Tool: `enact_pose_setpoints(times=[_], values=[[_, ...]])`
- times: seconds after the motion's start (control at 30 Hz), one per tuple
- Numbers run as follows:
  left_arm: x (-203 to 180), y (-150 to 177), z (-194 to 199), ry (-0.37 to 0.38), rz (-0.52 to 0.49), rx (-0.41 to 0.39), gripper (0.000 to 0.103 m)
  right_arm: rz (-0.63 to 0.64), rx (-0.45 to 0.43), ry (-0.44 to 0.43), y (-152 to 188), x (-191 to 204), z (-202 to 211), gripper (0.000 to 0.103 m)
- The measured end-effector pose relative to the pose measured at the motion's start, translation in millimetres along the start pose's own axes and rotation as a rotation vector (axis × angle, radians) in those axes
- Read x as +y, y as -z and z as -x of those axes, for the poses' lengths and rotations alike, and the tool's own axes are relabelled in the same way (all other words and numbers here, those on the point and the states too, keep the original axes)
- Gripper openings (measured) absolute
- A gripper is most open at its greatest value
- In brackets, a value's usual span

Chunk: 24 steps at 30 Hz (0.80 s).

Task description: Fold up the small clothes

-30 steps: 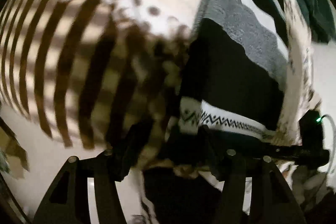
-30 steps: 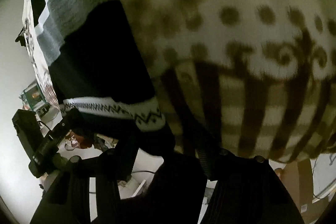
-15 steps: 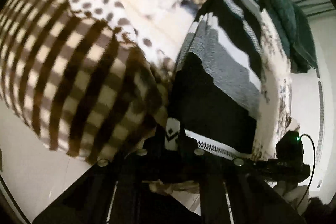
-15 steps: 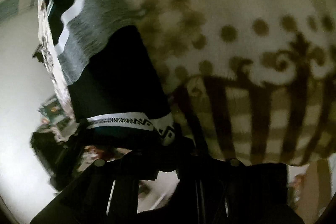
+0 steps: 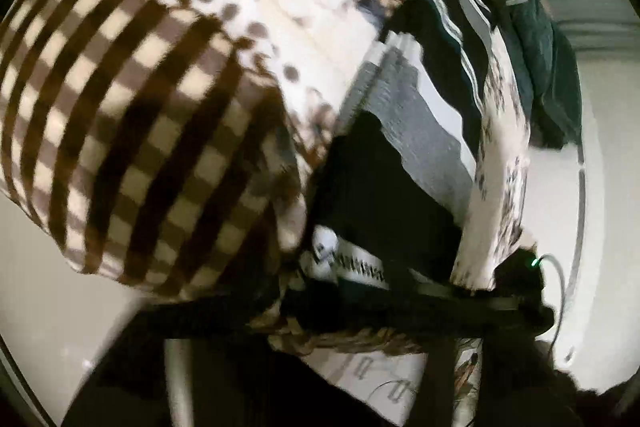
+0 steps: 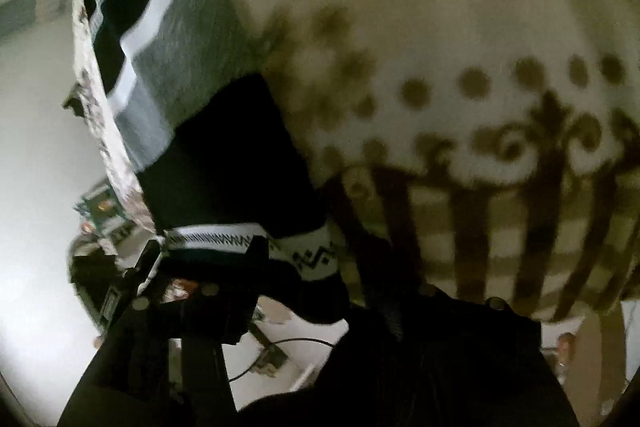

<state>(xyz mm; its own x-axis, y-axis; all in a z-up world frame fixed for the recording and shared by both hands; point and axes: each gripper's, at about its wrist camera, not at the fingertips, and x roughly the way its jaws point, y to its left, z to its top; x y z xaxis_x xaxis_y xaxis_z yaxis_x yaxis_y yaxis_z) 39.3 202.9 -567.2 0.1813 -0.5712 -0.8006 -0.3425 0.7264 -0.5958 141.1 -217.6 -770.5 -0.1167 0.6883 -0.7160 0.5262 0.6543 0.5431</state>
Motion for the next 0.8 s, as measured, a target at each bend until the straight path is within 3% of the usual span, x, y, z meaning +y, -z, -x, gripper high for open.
enact_pose_setpoints(times=[0.07,0.17,0.27,0.33,0.37,0.4,0.57,0.6,0.7,0.8], values=[[5.4,-3.4,-17.1,0.031,0.03,0.034,0.069,-0.035,0.027,-0.047,-6.9,-7.9,-9.8,0.055],[7.1,-3.7,-45.4,0.017,0.027,0.1,0.069,-0.077,0.068,-0.138,-15.3,-12.7,-28.6,0.055],[-3.0,-0.8,-45.3,-0.018,0.01,0.058,0.066,-0.082,0.089,-0.183,-19.6,-6.4,-40.6,0.056],[-11.9,4.0,-39.4,-0.092,-0.031,0.041,0.019,-0.064,0.08,-0.186,-11.4,2.2,-43.6,0.024],[-14.3,6.7,-33.5,-0.113,-0.04,0.035,0.017,-0.043,0.08,-0.178,-7.1,9.4,-42.9,0.01],[-14.1,8.0,-25.7,-0.112,-0.034,0.026,0.013,-0.036,0.069,-0.188,-5.0,10.5,-37.7,0.01],[-44.3,15.4,22.5,-0.118,-0.045,-0.041,0.012,0.007,0.011,-0.243,12.9,42.3,-9.2,0.009],[-51.3,16.7,32.9,-0.102,-0.045,-0.069,0.005,0.017,0.001,-0.255,15.3,49.2,-2.1,0.009],[-87.6,11.3,71.2,-0.031,-0.073,-0.165,0.005,0.057,-0.042,-0.303,16.8,75.9,26.9,0.009],[-120.5,-9.9,82.5,0.006,-0.137,-0.222,0.005,0.119,-0.099,-0.337,7.2,111.8,57.9,0.009]])
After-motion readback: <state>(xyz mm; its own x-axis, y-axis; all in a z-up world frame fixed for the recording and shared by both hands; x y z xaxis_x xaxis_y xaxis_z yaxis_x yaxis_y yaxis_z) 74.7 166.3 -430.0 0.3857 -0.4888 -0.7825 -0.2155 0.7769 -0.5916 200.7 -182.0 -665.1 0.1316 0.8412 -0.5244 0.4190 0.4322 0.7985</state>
